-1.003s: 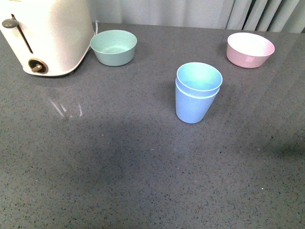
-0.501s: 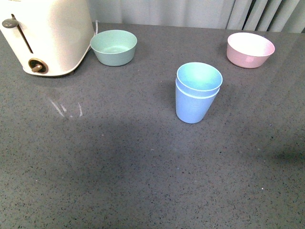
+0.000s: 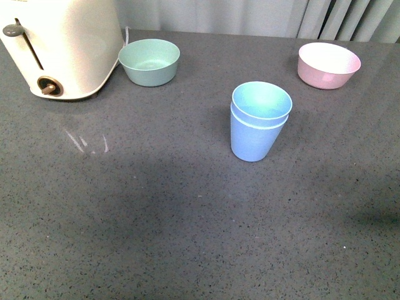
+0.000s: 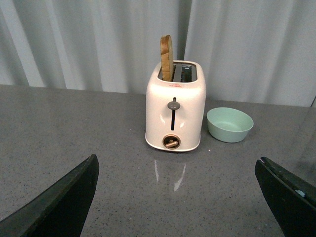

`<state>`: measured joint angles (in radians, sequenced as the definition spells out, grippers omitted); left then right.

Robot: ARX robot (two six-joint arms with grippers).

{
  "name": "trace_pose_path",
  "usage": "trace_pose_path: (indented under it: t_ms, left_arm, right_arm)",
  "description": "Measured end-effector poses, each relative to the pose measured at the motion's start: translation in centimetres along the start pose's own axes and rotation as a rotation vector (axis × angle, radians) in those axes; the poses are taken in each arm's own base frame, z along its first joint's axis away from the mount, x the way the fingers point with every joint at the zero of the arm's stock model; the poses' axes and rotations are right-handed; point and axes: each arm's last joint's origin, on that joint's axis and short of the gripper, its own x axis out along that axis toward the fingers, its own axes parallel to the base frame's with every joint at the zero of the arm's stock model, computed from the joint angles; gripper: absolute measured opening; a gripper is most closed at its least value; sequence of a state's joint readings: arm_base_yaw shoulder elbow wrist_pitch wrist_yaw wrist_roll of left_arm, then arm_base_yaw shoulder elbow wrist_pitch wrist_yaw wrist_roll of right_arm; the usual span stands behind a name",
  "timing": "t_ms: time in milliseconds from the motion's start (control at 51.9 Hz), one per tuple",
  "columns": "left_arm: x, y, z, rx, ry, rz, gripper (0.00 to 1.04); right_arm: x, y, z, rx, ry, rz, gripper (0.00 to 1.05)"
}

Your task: Stack blue cups with both arms

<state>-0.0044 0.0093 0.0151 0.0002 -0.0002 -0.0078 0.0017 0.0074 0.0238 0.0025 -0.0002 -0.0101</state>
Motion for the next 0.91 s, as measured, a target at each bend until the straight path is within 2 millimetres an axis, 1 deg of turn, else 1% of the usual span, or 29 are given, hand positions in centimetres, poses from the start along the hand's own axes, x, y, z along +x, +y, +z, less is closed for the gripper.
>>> trace_pose_path:
  t_ms: [135, 174, 231, 289, 366, 386, 463, 482, 521, 578, 675, 713, 752, 906]
  left_arm:
    - [0.00, 0.00, 0.00, 0.000, 0.000, 0.000, 0.96]
    - [0.00, 0.00, 0.00, 0.000, 0.000, 0.000, 0.96]
    - [0.00, 0.00, 0.00, 0.000, 0.000, 0.000, 0.96]
    - [0.00, 0.00, 0.00, 0.000, 0.000, 0.000, 0.96]
    - [0.00, 0.00, 0.00, 0.000, 0.000, 0.000, 0.96]
    - [0.00, 0.00, 0.00, 0.000, 0.000, 0.000, 0.96]
    - [0.00, 0.00, 0.00, 0.000, 0.000, 0.000, 0.96]
    - [0.00, 0.00, 0.00, 0.000, 0.000, 0.000, 0.96]
    - [0.00, 0.00, 0.00, 0.000, 0.000, 0.000, 0.96]
    - [0.00, 0.00, 0.00, 0.000, 0.000, 0.000, 0.96]
    - [0.00, 0.00, 0.00, 0.000, 0.000, 0.000, 0.96]
    - [0.00, 0.00, 0.00, 0.000, 0.000, 0.000, 0.96]
    - [0.00, 0.00, 0.00, 0.000, 0.000, 0.000, 0.96]
    - [0.00, 0.00, 0.00, 0.000, 0.000, 0.000, 0.96]
  right_arm:
    - [-0.01, 0.00, 0.01, 0.000, -0.001, 0.000, 0.02]
    - [-0.01, 0.00, 0.01, 0.000, -0.001, 0.000, 0.05]
    - [-0.01, 0.00, 0.01, 0.000, -0.001, 0.000, 0.15]
    - [-0.01, 0.00, 0.01, 0.000, -0.001, 0.000, 0.29]
    - [-0.01, 0.00, 0.01, 0.000, -0.001, 0.000, 0.44]
    - [-0.01, 0.00, 0.01, 0.000, -0.001, 0.000, 0.45]
    - [-0.01, 0.00, 0.01, 0.000, -0.001, 0.000, 0.63]
    - [-0.01, 0.00, 0.01, 0.000, -0.001, 0.000, 0.65]
    - [-0.01, 0.00, 0.01, 0.000, -0.001, 0.000, 0.73]
    - [-0.01, 0.00, 0.01, 0.000, -0.001, 0.000, 0.80]
    - [-0.01, 0.00, 0.01, 0.000, -0.001, 0.000, 0.96]
    - [-0.01, 0.00, 0.01, 0.002, -0.001, 0.000, 0.97]
    - [-0.01, 0.00, 0.01, 0.002, -0.001, 0.000, 0.95]
    - [-0.01, 0.00, 0.01, 0.002, -0.001, 0.000, 0.96]
